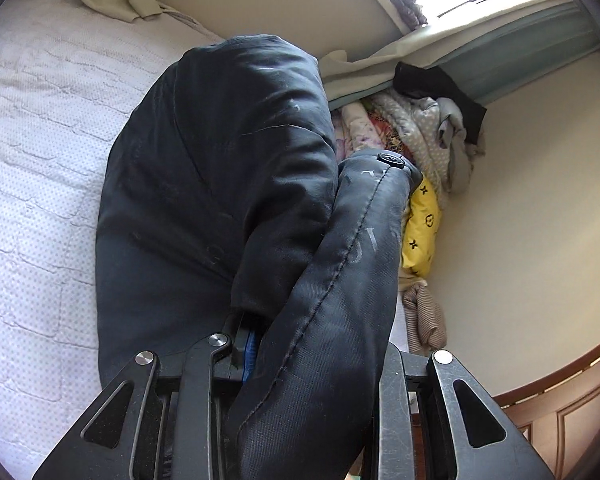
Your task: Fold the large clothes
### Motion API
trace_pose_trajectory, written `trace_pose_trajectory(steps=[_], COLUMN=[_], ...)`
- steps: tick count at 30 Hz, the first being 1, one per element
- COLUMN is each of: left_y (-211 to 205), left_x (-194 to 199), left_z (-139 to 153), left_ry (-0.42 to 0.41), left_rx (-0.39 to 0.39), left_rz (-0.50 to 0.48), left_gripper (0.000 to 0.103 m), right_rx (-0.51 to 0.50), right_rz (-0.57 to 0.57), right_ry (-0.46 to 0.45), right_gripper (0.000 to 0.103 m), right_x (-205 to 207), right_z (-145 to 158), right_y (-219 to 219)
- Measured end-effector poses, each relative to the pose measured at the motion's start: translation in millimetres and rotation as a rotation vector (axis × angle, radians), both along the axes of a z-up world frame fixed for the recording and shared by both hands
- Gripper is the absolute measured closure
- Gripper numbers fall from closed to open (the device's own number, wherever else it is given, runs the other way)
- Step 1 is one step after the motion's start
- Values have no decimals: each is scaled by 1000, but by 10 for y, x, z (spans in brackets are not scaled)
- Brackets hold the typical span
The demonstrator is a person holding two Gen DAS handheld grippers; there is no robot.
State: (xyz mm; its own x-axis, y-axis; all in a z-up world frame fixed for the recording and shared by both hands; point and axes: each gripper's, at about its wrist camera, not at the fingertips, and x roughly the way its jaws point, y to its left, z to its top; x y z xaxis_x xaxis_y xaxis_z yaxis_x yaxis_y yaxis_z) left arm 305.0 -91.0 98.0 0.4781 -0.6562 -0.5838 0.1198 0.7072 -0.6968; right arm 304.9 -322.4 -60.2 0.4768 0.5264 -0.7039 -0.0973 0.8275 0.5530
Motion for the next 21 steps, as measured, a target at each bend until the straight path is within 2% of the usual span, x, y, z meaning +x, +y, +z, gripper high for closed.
trace_pose_trajectory(steps=[1,3,5,7,8,11,13,16,18,21], left_y=[-48,-148,-305,-465,-552,-862,-1065,-1306,-1407,-1555], left_x=[20,-27,-24,-49,-44,-99,-145,-245,-315,-414], left_z=[-17,-25,-66,-120,-141,-288,-388,-538,-584,-607], left_ry=[4,4,1,-2,-4,-15,-28,-65,-100,-167], left_rx=[9,24,54,83,98,164,206,273,314,379], left_rz=[-2,-12,-27,-46,-54,-88,-110,-148,-166,-209], left_gripper=[71,71,71,71,70,68,67,62,58,45], right_rx=[77,146,146,198,236,424,496,503,483,432], right_rz=[-33,-85,-147,-196,-208,-199,-175,-151,-134,-113], right_ry=[37,64,35,-14,-24,-51,-54,-42,-4,26], right_gripper=[77,70,62,47,45,28,21,18,18,17], right_x=[-17,-78,-192,-318,-357,-458,-486,-484,-446,-389], right_z=[61,196,393,566,610,715,745,726,680,640], right_y=[-162,-419,-698,-974,-1067,-1369,-1489,-1504,-1476,-1420])
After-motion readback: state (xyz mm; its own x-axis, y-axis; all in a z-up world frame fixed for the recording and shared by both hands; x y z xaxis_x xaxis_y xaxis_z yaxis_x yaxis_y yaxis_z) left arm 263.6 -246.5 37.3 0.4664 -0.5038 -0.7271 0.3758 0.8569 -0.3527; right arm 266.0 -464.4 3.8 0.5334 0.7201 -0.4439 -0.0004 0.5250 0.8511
